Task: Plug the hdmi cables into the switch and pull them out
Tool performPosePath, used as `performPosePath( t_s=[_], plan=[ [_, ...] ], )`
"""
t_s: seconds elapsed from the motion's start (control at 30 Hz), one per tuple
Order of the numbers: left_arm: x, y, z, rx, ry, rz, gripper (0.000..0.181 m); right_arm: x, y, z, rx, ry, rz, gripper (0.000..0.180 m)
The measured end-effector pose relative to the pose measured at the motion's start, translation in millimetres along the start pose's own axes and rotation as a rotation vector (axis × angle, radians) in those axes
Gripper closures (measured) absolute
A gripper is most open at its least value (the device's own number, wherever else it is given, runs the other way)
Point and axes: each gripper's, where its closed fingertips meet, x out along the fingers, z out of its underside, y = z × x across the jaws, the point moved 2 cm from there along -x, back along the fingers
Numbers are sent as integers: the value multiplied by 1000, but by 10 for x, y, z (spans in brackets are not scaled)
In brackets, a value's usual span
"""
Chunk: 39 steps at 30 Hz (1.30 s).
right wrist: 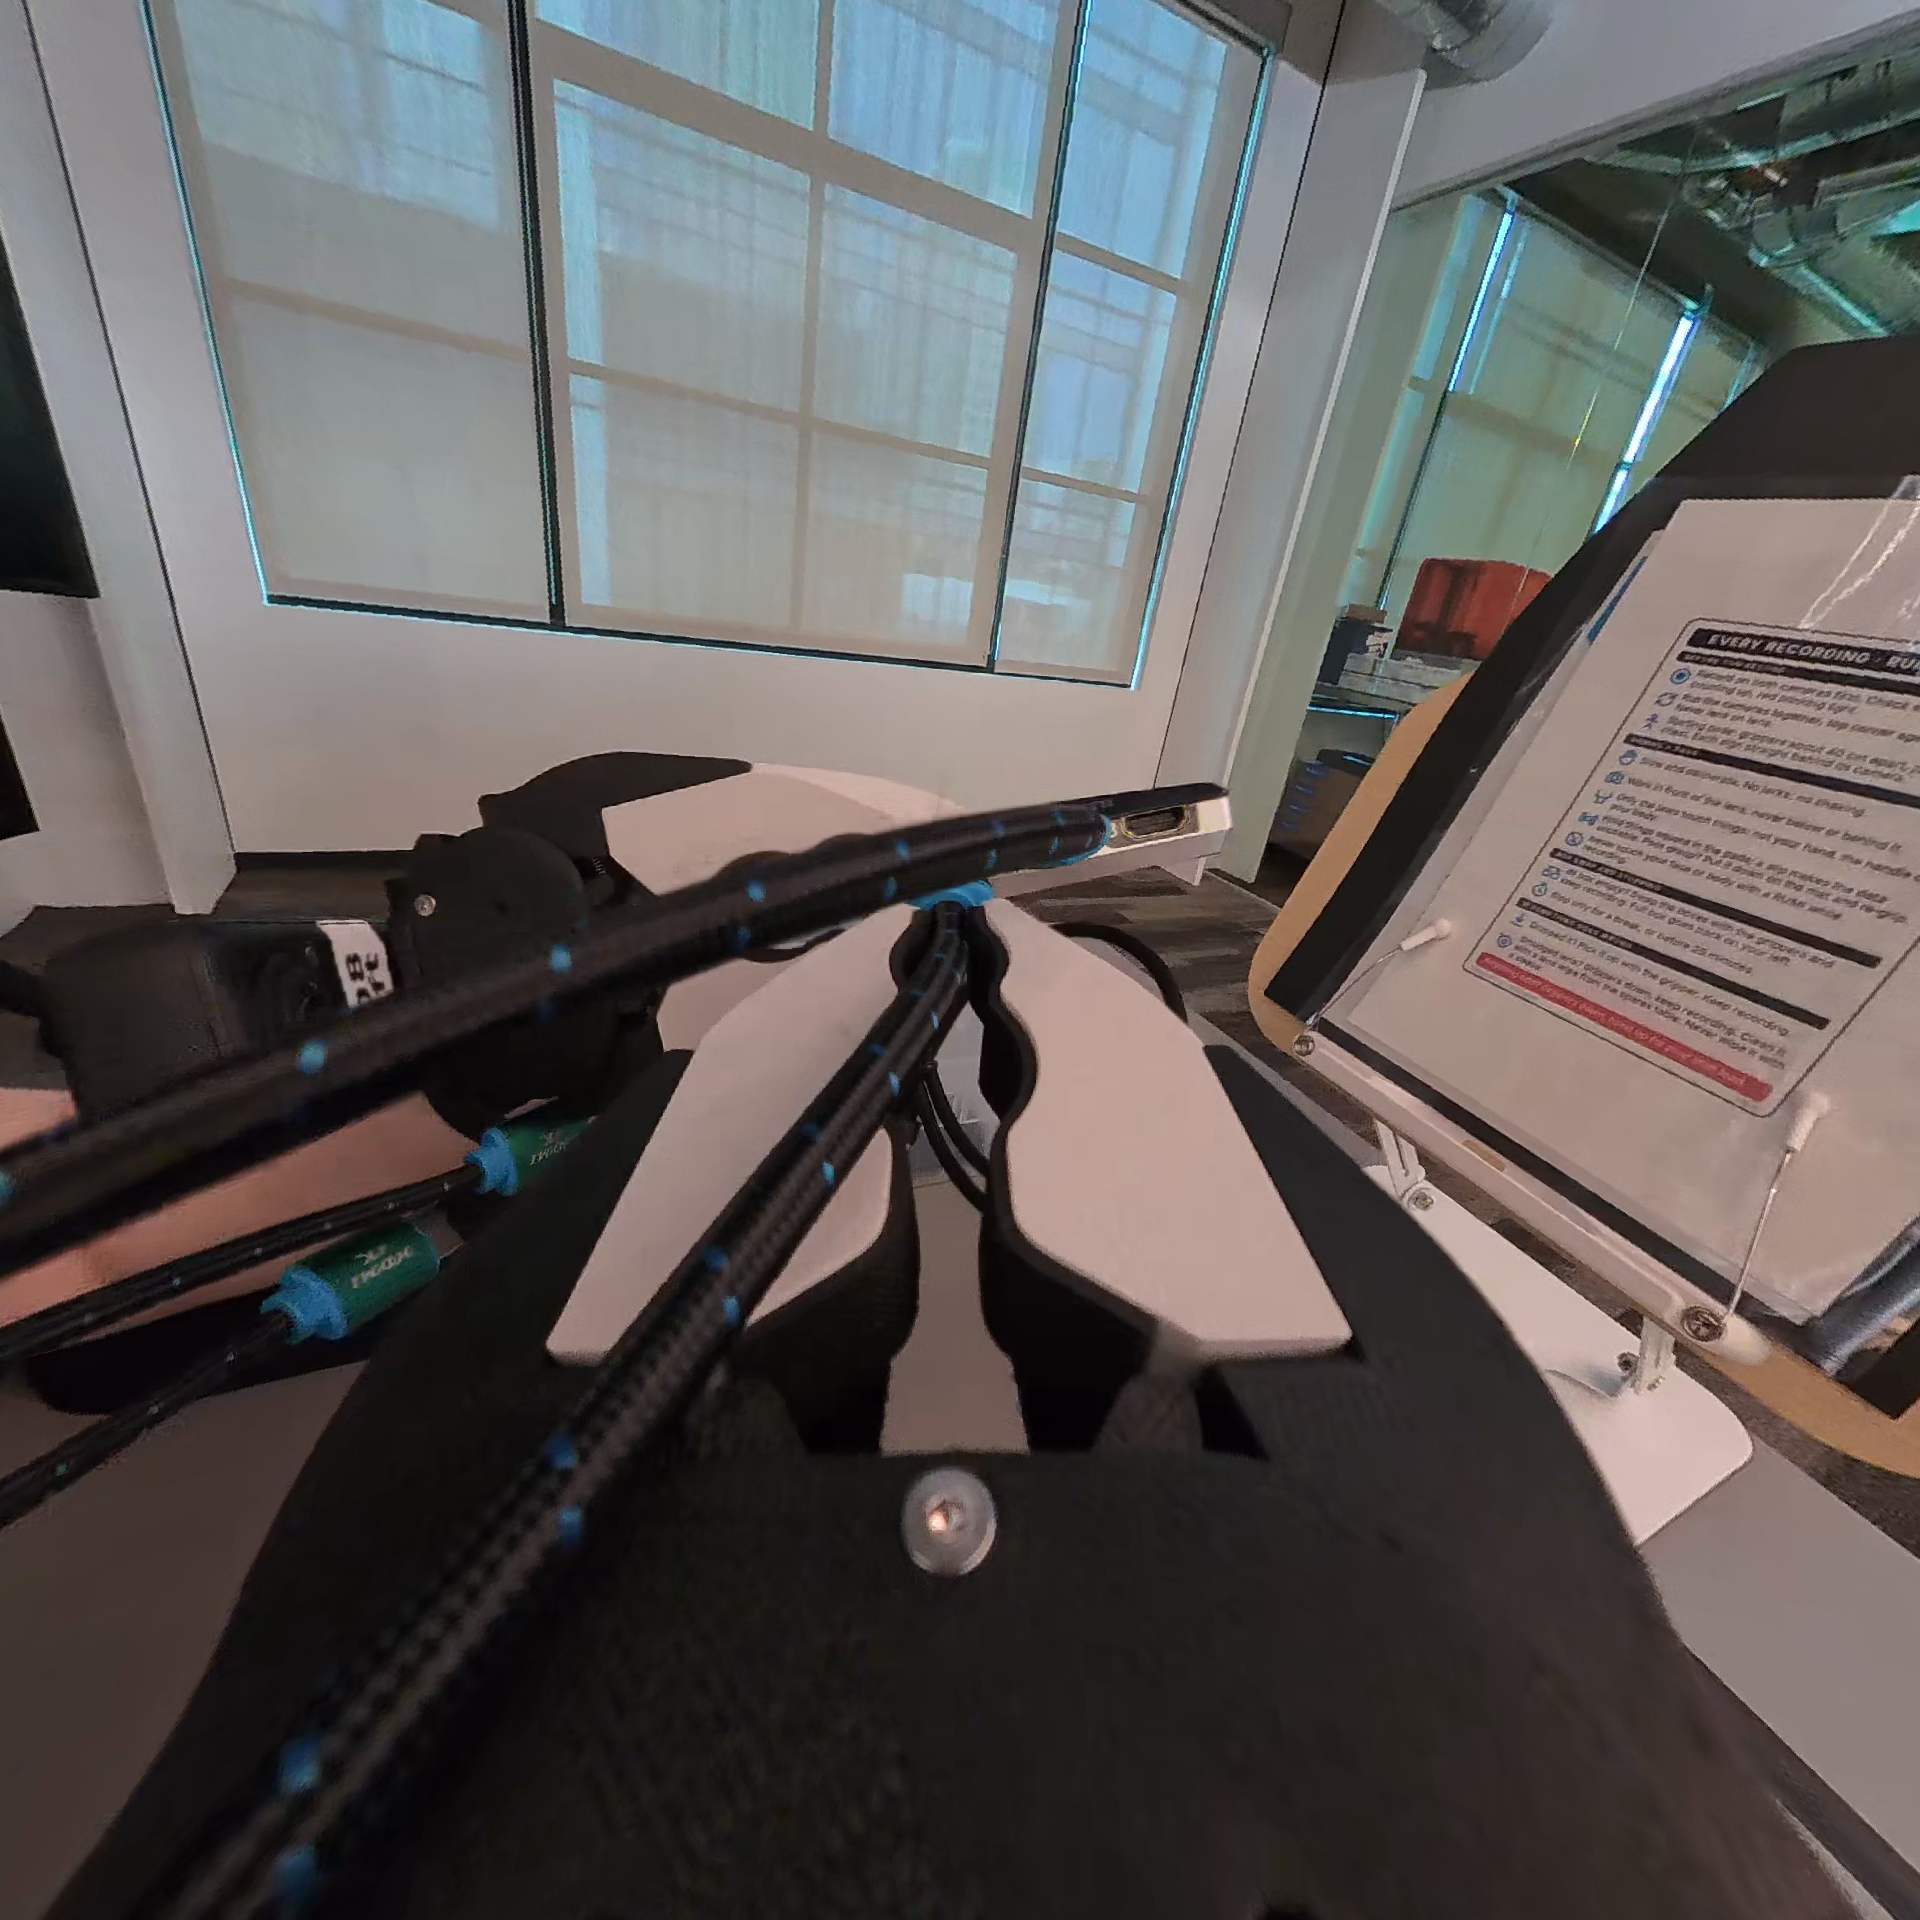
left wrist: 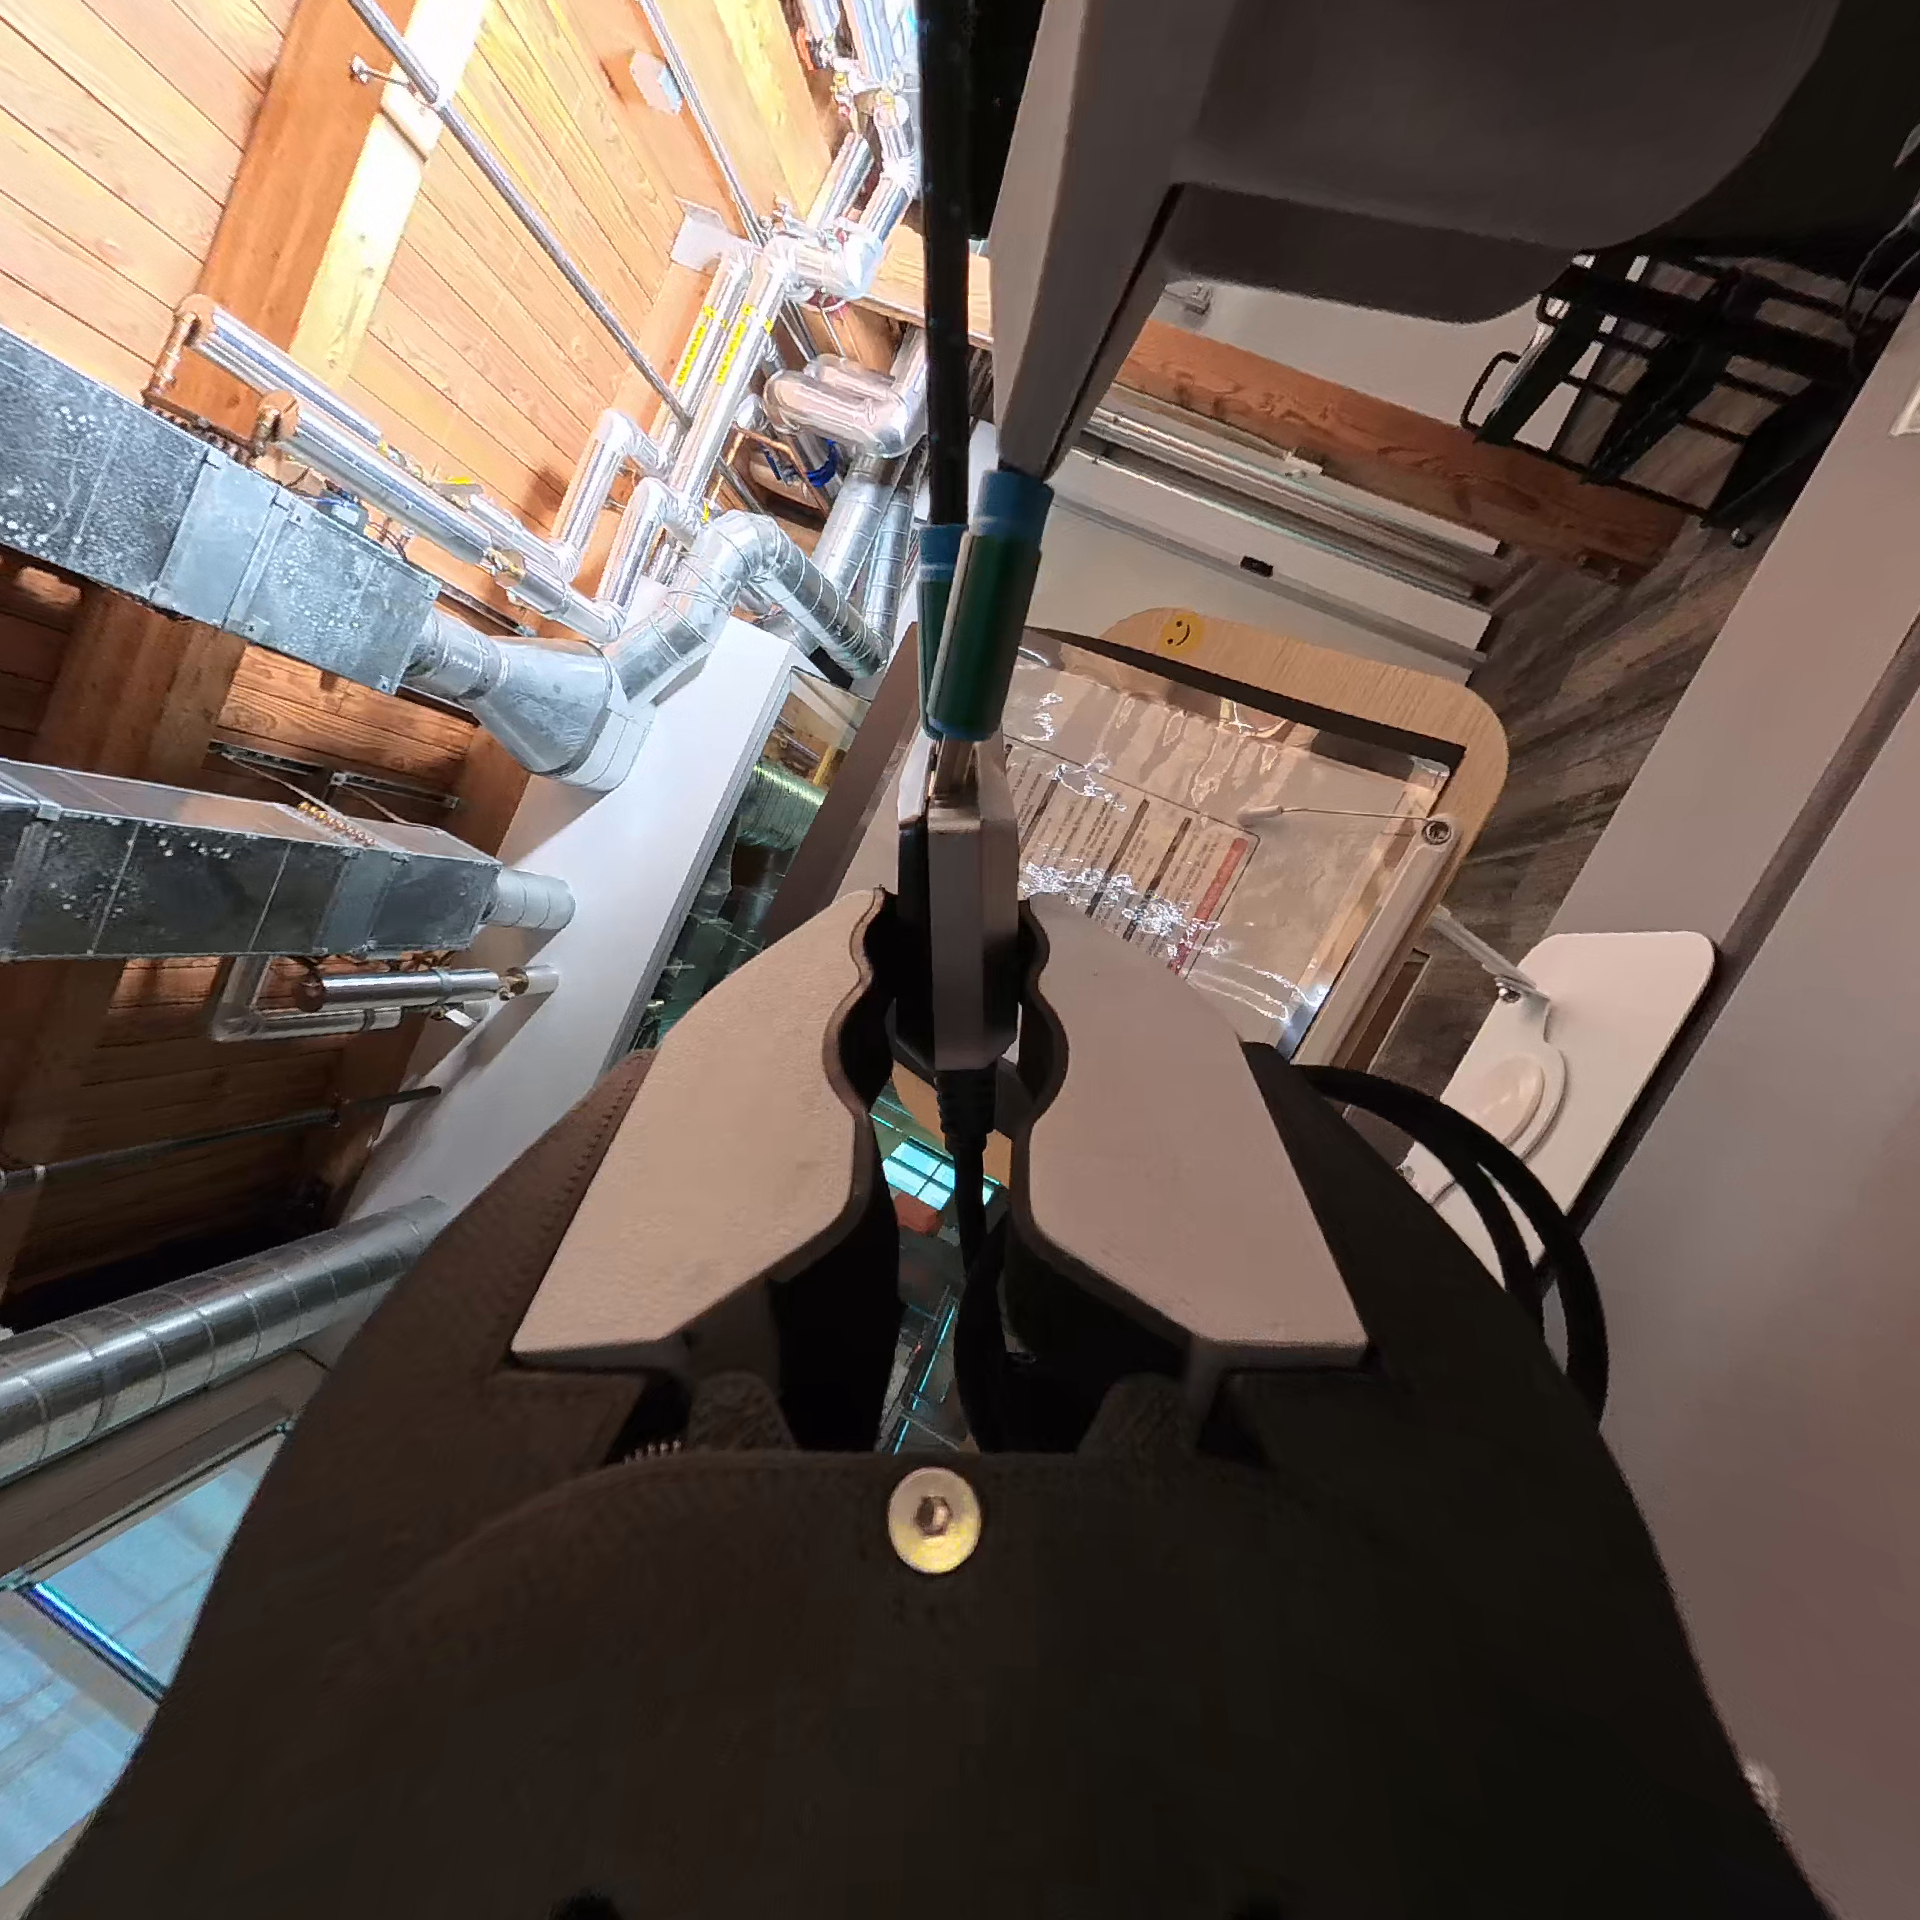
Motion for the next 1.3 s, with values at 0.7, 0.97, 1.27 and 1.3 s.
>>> performPosePath(
  t_s=[0.7,0.97,1.27,1.3],
  plan=[
    [-69,43,-102,194,-13,6,162,-63,-89,16,-41,-93,-56,173],
    [-93,37,-144,174,-14,6,162,-66,-111,-4,-32,-79,-63,172],
    [-48,47,-111,96,3,65,161,-49,-70,-1,-89,-24,-65,173],
    [-56,21,-133,68,26,74,161,-67,-84,-19,-121,-9,-84,172]
  ],
)
